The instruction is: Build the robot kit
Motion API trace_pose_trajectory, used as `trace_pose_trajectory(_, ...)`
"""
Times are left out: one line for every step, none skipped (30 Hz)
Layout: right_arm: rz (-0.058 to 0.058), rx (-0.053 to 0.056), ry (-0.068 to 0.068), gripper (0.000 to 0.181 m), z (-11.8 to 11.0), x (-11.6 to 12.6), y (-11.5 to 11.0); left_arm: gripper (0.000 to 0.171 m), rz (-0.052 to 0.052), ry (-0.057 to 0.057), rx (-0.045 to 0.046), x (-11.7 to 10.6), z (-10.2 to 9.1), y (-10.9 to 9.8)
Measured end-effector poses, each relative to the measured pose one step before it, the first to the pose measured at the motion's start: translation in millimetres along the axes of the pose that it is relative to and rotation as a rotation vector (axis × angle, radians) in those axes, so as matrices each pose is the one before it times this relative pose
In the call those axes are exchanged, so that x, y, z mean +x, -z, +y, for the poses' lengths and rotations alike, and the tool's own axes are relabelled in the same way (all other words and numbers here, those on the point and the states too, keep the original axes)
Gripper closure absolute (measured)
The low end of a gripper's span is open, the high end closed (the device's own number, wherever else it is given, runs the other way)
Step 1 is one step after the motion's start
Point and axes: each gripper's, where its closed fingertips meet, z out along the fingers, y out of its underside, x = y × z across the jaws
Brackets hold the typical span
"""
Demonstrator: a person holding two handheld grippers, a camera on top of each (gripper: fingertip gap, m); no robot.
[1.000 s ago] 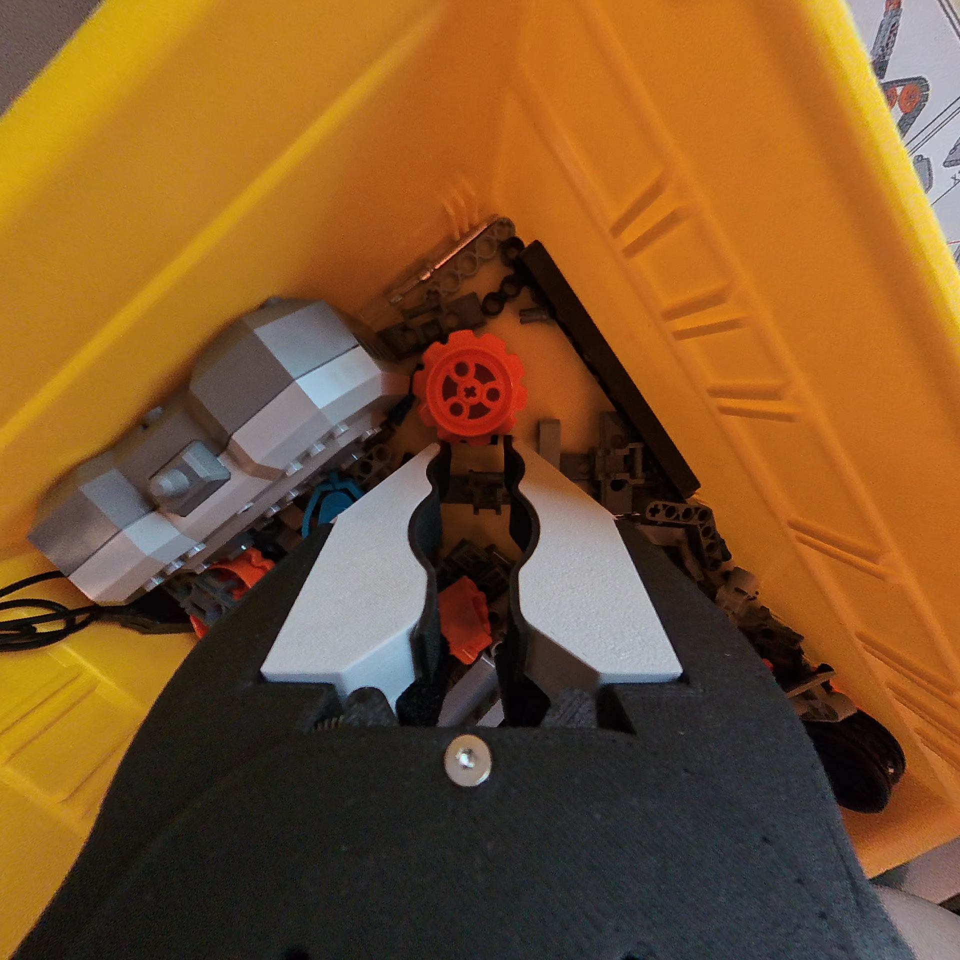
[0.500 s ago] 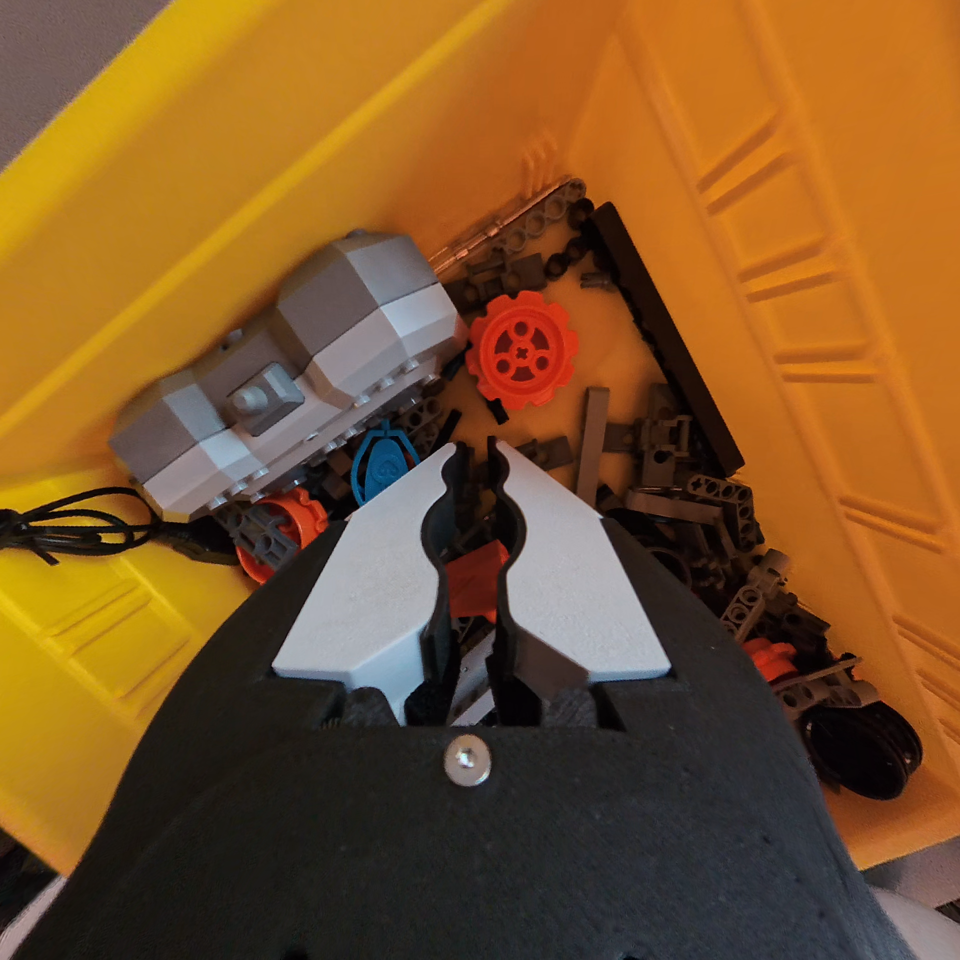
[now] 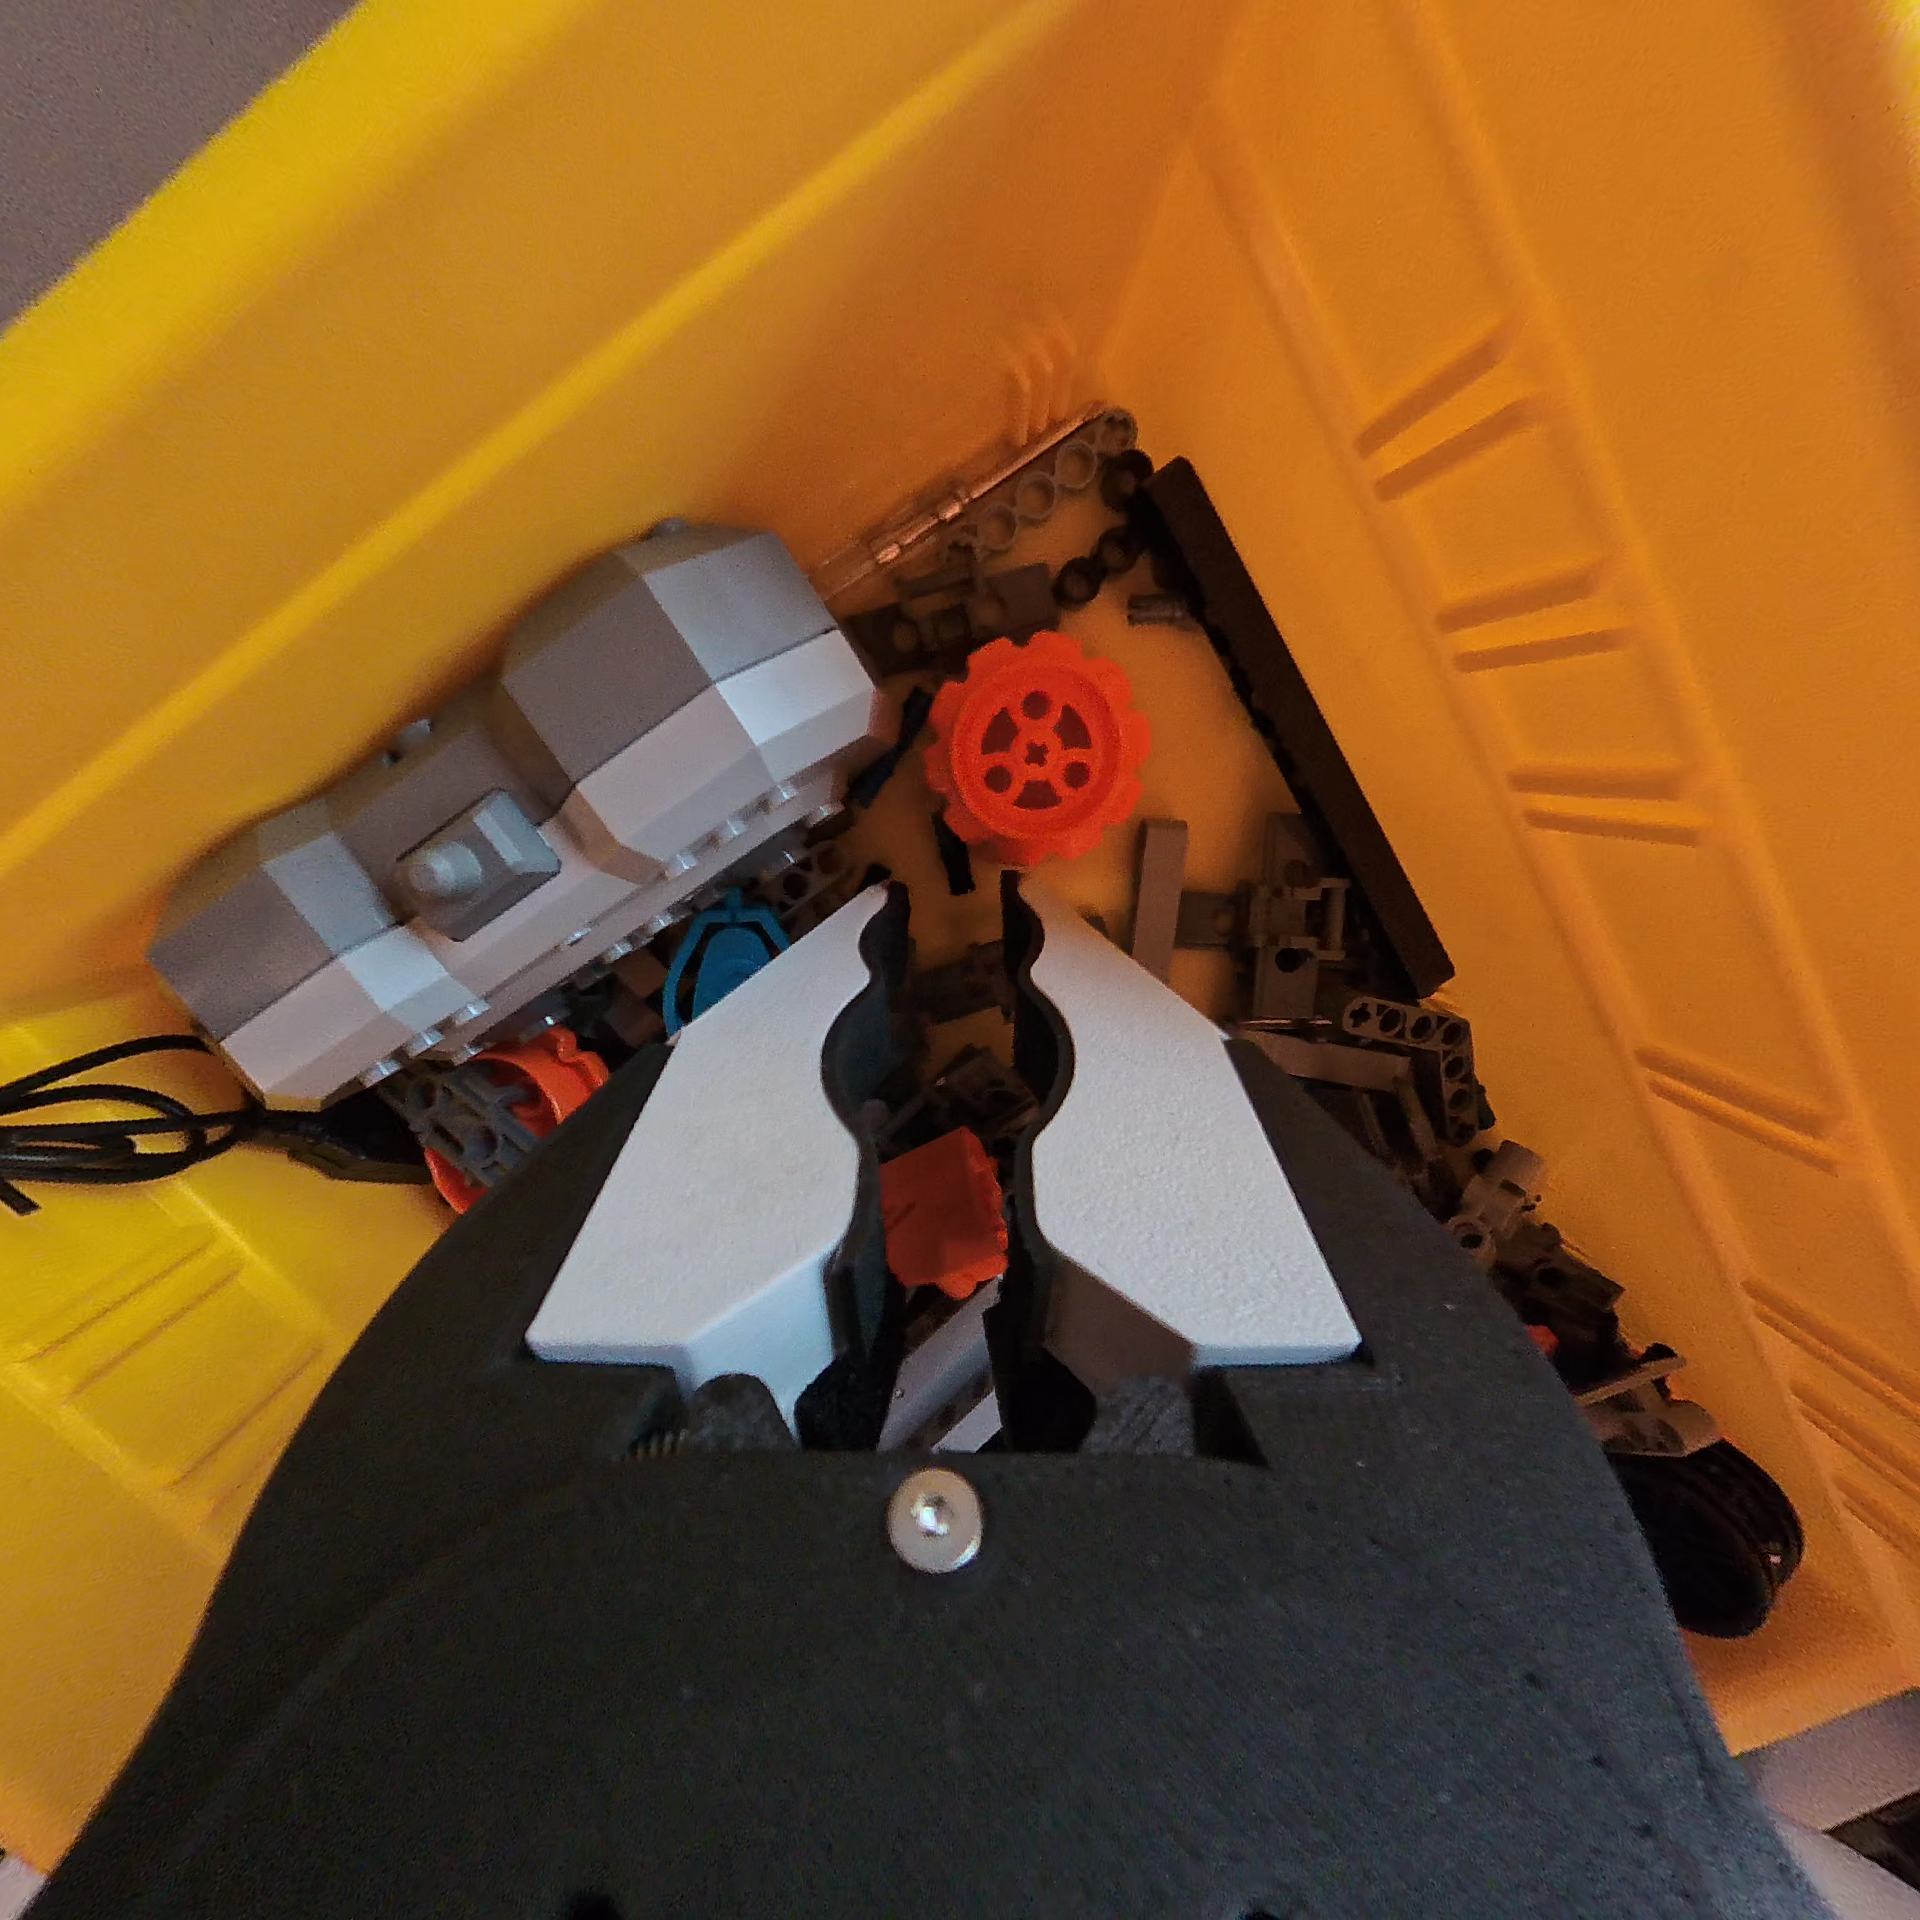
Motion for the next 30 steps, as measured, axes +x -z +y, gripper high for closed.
trace_pose_trajectory(0.0000, 0.0003, 0.0000, 0.154, -0.04, 0.01, -0.02, 0.154, 0.0026, -0.0049, -0.00326, 0.72, 0.72, 0.00)
trace_pose_trajectory(0.0000, 0.0001, 0.0000, 0.154, 0.03, 0.10, 0.09, 0.154, 0.0016, -0.0060, -0.00361, 0.63, 1.01, 0.20)
trace_pose_trajectory(-0.0001, 0.0001, 0.0000, 0.154, -0.10, -0.02, 0.04, 0.154, -0.0089, -0.0028, -0.00061, -1.39, 0.47, 0.49)
trace_pose_trajectory(0.0000, 0.0001, -0.0001, 0.154, -0.01, -0.01, -0.01, 0.155, -0.0094, 0.0029, 0.00538, -1.92, -0.64, 0.81)
trace_pose_trajectory(0.0000, 0.0000, 0.0002, 0.154, 0.00, 0.01, 0.00, 0.155, 0.0039, 0.0058, 0.00950, -0.13, -1.55, 0.52)
trace_pose_trajectory(0.0001, -0.0002, 0.0000, 0.154, 0.02, 0.01, 0.01, 0.155, 0.0111, 0.0040, 0.00835, 1.32, -1.38, 0.20)
trace_pose_trajectory(0.0000, -0.0001, 0.0000, 0.154, 0.02, -0.01, 0.01, 0.155, 0.0032, 0.0005, 0.00257, 0.28, -0.41, -0.30)
trace_pose_trajectory(0.0000, 0.0001, -0.0001, 0.154, -0.01, -0.01, 0.00, 0.155, -0.0045, -0.0014, -0.00290, -0.65, 0.34, -0.67)
trace_pose_trajectory(-0.0002, -0.0001, -0.0004, 0.154, 0.00, 0.04, 0.01, 0.155, -0.0031, -0.0020, -0.00242, -0.33, 0.04, -0.88)
trace_pose_trajectory(-0.0002, 0.0001, -0.0005, 0.154, -0.02, 0.03, 0.01, 0.155, 0.0032, -0.0016, 0.00191, 0.71, -0.69, -0.81)
trace_pose_trajectory(0.0001, 0.0000, 0.0000, 0.154, 0.05, 0.01, 0.09, 0.155, 0.0065, 0.0000, 0.00368, 1.31, -1.23, -0.50)
trace_pose_trajectory(0.0001, 0.0001, 0.0004, 0.154, 0.00, -0.05, -0.02, 0.155, 0.0024, 0.0003, 0.00110, 0.89, -0.83, -0.42)
trace_pose_trajectory(0.0001, 0.0000, 0.0003, 0.154, 0.00, 0.03, 0.00, 0.155, -0.0016, -0.0011, -0.00123, 0.22, -0.37, -0.21)
trace_pose_trajectory(-0.0001, -0.0004, 0.0000, 0.154, 0.00, -0.01, -0.06, 0.155, -0.0015, -0.0015, -0.00135, 0.12, -0.16, -0.14)
trace_pose_trajectory(-0.0002, 0.0001, -0.0003, 0.154, 0.04, -0.05, 0.08, 0.154, -0.0021, -0.0001, -0.00089, -0.30, 0.12, 0.06)
trace_pose_trajectory(-0.0002, 0.0005, -0.0005, 0.154, -0.08, 0.04, -0.02, 0.154, -0.0024, 0.0024, -0.00050, -0.59, 0.05, 0.03)
trace_pose_trajectory(-0.0001, 0.0000, -0.0002, 0.154, 0.00, -0.04, 0.00, 0.154, -0.0003, 0.0044, -0.00025, -0.45, 0.13, 0.05)
trace_pose_trajectory(0.0001, -0.0001, 0.0004, 0.154, 0.01, 0.05, 0.01, 0.154, -0.0004, 0.0044, 0.00063, -0.53, -0.09, 0.06)
trace_pose_trajectory(0.0001, -0.0004, 0.0002, 0.154, 0.10, 0.04, -0.11, 0.154, -0.0015, 0.0030, 0.00183, -0.42, -0.31, -0.04)
trace_pose_trajectory(0.0000, -0.0005, -0.0002, 0.154, 0.07, -0.02, 0.04, 0.154, 0.0021, 0.0012, 0.00202, 0.17, -0.40, -0.07)
trace_pose_trajectory(0.0000, 0.0003, -0.0002, 0.154, -0.05, 0.08, -0.01, 0.154, 0.0045, 0.0001, 0.00299, 0.80, -0.68, -0.30)
trace_pose_trajectory(0.0001, 0.0002, 0.0002, 0.154, -0.03, 0.02, -0.01, 0.154, 0.0049, 0.0012, 0.00248, 0.86, -0.74, -0.52)
trace_pose_trajectory(0.0004, -0.0005, 0.0006, 0.154, 0.08, -0.01, 0.02, 0.154, 0.0054, 0.0033, -0.00089, 0.79, -0.12, -0.76)
trace_pose_trajectory(0.0002, -0.0007, 0.0005, 0.154, 0.06, -0.04, -0.05, 0.154, 0.0023, 0.0036, -0.00641, 0.22, 0.81, -1.27)
trace_pose_trajectory(-0.0003, -0.0002, 0.0000, 0.154, -0.02, -0.04, -0.07, 0.157, -0.0066, 0.0024, -0.00525, -1.19, 0.90, -0.62)
trace_pose_trajectory(0.0000, -0.0002, 0.0003, 0.154, 0.03, 0.02, 0.02, 0.156, -0.0070, 0.0030, -0.01007, -1.09, 1.85, 0.24)
trace_pose_trajectory(0.0002, 0.0002, 0.0006, 0.154, -0.01, -0.03, -0.02, 0.156, -0.0034, 0.0014, -0.01061, -0.65, 2.26, 0.80)
trace_pose_trajectory(0.0002, 0.0002, 0.0007, 0.154, -0.11, -0.04, 0.02, 0.156, -0.0054, -0.0014, -0.00386, -0.85, 1.40, 1.07)
trace_pose_trajectory(-0.0002, -0.0005, 0.0006, 0.154, 0.01, 0.01, -0.05, 0.156, -0.0055, -0.0004, 0.00305, -1.28, 0.08, 0.89)
trace_pose_trajectory(-0.0004, -0.0009, -0.0003, 0.154, 0.25, -0.04, -0.12, 0.156, 0.0009, 0.0019, 0.00915, -0.43, -1.15, 0.88)
